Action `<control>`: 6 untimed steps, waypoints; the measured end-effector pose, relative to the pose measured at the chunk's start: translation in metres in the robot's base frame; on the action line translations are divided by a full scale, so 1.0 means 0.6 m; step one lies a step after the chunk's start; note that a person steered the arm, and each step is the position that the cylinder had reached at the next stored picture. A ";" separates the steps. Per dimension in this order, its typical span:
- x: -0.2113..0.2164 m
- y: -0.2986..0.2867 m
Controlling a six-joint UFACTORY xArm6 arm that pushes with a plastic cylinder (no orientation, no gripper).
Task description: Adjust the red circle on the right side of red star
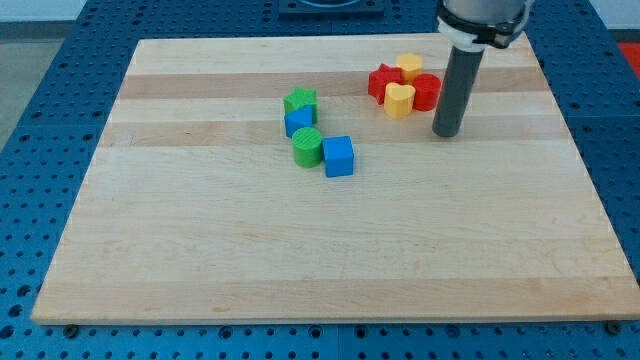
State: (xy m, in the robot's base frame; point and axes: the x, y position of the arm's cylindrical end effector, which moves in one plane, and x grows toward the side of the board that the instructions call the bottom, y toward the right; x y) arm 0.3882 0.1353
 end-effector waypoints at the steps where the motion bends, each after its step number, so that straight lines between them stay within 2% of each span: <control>1: -0.001 -0.035; 2: -0.005 -0.059; 4: -0.029 0.022; 6: -0.113 0.030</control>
